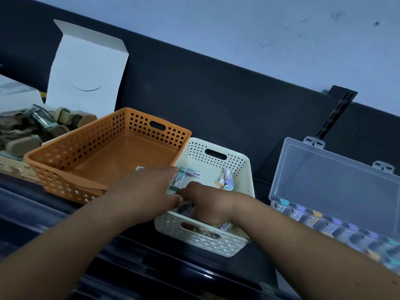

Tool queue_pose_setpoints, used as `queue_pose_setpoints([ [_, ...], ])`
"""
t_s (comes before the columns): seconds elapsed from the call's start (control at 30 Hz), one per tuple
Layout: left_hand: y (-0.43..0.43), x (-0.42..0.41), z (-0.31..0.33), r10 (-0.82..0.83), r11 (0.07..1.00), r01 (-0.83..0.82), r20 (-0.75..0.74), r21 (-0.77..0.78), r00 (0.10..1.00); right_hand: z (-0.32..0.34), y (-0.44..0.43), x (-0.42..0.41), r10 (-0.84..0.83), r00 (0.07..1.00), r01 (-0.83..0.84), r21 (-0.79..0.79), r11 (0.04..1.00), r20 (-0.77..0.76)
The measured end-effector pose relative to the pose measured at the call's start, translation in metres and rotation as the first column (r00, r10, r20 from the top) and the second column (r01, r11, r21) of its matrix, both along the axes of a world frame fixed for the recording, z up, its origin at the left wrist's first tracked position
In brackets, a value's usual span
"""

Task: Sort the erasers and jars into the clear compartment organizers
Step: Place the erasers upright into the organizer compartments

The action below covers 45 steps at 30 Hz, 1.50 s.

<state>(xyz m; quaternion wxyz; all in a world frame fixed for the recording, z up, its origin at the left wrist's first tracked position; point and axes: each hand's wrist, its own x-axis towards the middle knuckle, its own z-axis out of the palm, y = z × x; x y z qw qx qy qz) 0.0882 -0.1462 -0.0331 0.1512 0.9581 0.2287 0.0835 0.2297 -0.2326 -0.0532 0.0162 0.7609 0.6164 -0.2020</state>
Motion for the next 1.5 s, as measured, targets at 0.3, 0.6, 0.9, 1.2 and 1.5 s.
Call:
queue_pose_setpoints([
  [0.3, -0.001, -0.003, 0.002, -0.010, 1.000, 0.010, -0.007, -0.006, 1.000, 0.001, -0.001, 0.008, -0.196, 0.967, 0.219, 0.141, 0.965, -0.161],
  [0.6, -0.001, -0.002, 0.000, -0.002, 1.000, 0.002, -0.010, 0.008, 1.000, 0.004, -0.002, 0.014, -0.355, 0.825, 0.415, 0.045, 0.909, -0.440],
  [0.9, -0.012, 0.002, 0.009, 0.006, 0.997, 0.005, 0.153, -0.075, 0.988, 0.046, -0.022, 0.013, -0.241, 0.209, 0.708, -0.023, 0.705, -0.948],
  [1.2, -0.086, 0.043, 0.023, 0.064, 0.760, 0.299, 0.524, -0.577, 0.849, 0.068, -0.083, 0.005, 0.047, 0.116, 0.821, 0.122, 0.557, -0.992],
  [1.5, -0.185, 0.102, 0.037, 0.070, 0.818, 0.264, 0.544, -0.511, 0.836, 0.069, -0.216, 0.056, 0.084, 0.122, 0.929, 0.144, 0.341, -0.989],
])
